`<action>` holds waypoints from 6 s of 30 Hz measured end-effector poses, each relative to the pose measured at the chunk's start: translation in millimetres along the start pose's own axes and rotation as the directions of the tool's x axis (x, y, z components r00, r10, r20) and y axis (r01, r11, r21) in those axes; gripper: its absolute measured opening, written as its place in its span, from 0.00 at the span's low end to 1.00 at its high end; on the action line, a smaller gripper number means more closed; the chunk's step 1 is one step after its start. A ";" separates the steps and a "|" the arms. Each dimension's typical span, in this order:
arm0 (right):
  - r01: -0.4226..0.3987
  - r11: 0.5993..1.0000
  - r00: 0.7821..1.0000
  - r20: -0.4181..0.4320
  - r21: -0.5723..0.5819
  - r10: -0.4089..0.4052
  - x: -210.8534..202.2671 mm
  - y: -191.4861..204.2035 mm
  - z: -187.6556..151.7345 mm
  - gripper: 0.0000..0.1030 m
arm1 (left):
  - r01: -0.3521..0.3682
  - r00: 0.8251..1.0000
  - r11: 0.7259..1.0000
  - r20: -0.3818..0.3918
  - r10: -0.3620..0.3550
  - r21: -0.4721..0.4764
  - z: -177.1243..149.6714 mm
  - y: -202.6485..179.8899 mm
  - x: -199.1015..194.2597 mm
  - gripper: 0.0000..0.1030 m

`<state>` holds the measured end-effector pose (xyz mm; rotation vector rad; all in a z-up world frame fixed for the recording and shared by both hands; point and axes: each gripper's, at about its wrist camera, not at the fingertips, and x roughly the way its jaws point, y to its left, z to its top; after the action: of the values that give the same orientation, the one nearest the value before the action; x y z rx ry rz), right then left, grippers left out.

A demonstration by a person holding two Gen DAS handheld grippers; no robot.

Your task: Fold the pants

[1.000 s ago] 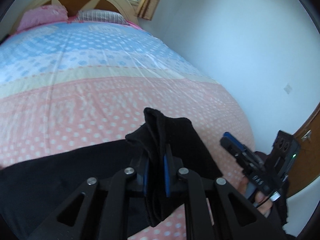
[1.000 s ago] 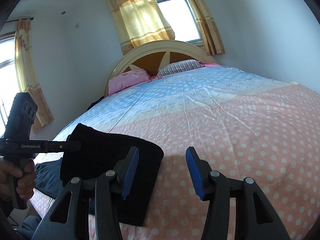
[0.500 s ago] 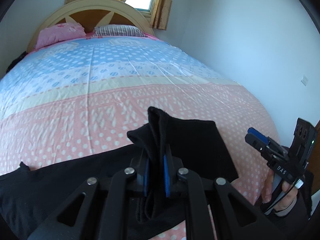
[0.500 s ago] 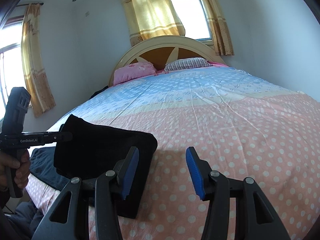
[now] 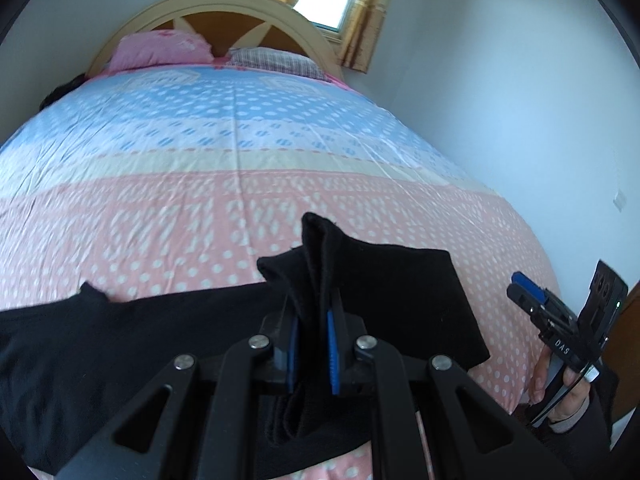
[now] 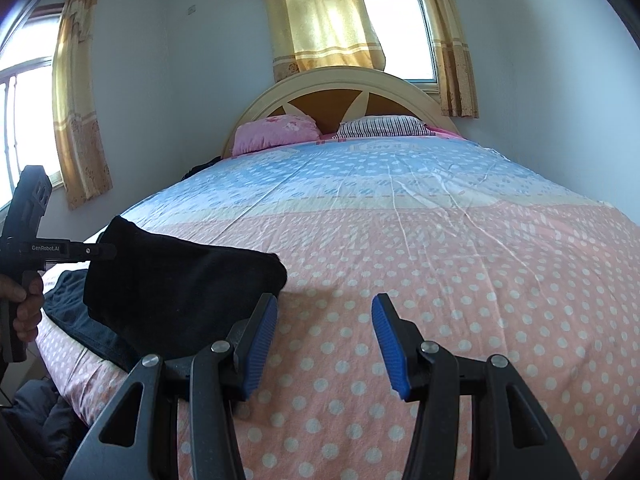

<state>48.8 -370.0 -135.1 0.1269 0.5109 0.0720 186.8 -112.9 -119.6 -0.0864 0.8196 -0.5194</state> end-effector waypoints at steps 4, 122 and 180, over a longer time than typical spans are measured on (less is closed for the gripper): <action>0.000 1.000 1.000 -0.001 -0.012 0.000 1.0 1.7 -0.5 0.50 | -0.011 1.000 0.999 0.006 0.011 -0.032 -3.4 14.5 -4.9 0.12; -0.428 0.900 0.887 -0.231 -0.084 0.401 89.6 226.0 -2.2 0.48 | -0.308 0.931 0.850 0.049 0.362 -0.428 -106.6 325.3 -123.2 0.38; 0.029 0.949 0.998 -0.064 0.315 -0.009 22.8 8.5 39.7 0.53 | 0.115 0.992 0.990 0.049 -0.120 0.084 32.1 6.6 -80.3 0.24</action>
<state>87.9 -363.4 -110.6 0.4345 0.5836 -0.0257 167.1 -73.0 -45.1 -0.0739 0.7430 -0.6584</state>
